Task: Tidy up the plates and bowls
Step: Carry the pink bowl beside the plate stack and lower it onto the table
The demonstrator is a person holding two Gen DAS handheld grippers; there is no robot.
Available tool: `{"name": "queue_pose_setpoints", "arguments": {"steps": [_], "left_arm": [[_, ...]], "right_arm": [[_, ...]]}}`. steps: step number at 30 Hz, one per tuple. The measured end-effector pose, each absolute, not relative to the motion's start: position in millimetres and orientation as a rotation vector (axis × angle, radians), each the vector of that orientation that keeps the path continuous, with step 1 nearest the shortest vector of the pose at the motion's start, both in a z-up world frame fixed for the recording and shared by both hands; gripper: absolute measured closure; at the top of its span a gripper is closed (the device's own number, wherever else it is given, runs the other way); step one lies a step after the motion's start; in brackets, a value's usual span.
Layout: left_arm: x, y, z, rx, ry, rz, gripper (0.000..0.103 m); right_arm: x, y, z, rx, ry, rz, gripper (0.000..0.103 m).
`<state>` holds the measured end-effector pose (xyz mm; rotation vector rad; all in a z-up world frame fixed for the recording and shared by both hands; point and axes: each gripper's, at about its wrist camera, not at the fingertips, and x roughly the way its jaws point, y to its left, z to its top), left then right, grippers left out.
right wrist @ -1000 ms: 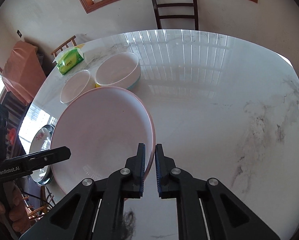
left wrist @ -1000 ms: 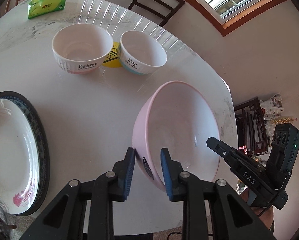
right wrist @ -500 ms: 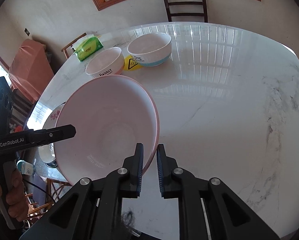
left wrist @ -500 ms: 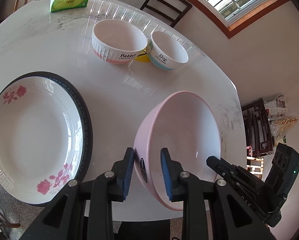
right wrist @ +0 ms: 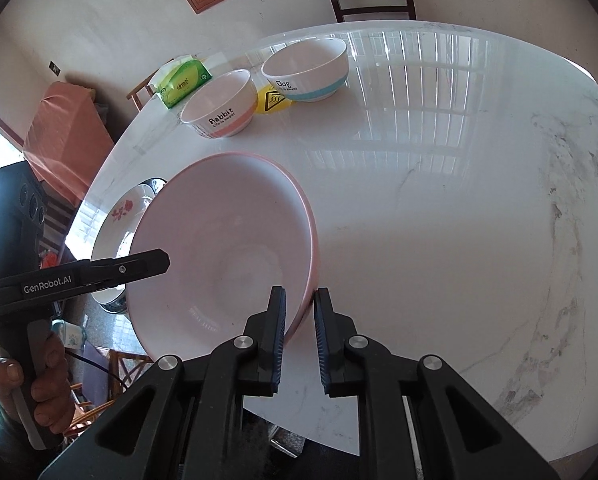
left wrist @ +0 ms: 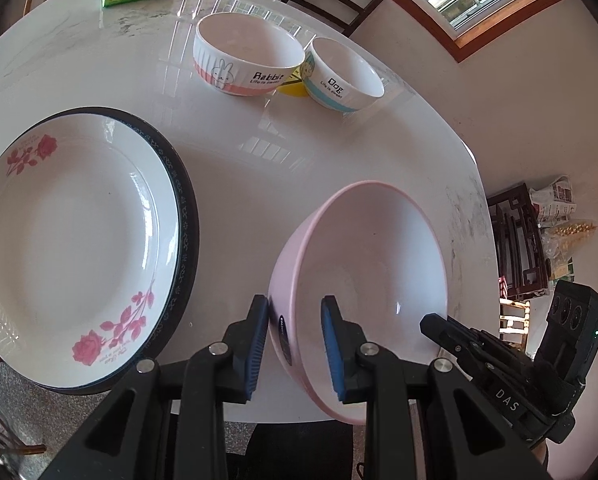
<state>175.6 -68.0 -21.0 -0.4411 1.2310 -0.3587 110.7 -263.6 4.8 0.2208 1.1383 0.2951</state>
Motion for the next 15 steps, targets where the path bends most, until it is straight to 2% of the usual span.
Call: {"name": "queue_pose_setpoints", "arguments": {"steps": [7, 10, 15], "left_arm": [[178.0, -72.2, -23.9, -0.417, 1.223, -0.370, 0.076], [177.8, -72.9, -25.6, -0.404, 1.228, -0.386, 0.066], [173.8, -72.6, -19.4, -0.342, 1.181, -0.378, 0.063]], "right_arm": [[108.8, -265.3, 3.4, 0.231, 1.139, 0.291, 0.088], [107.7, -263.8, 4.1, 0.230, 1.130, 0.299, 0.087], [106.3, -262.7, 9.2, 0.219, 1.100, 0.299, 0.084]]}}
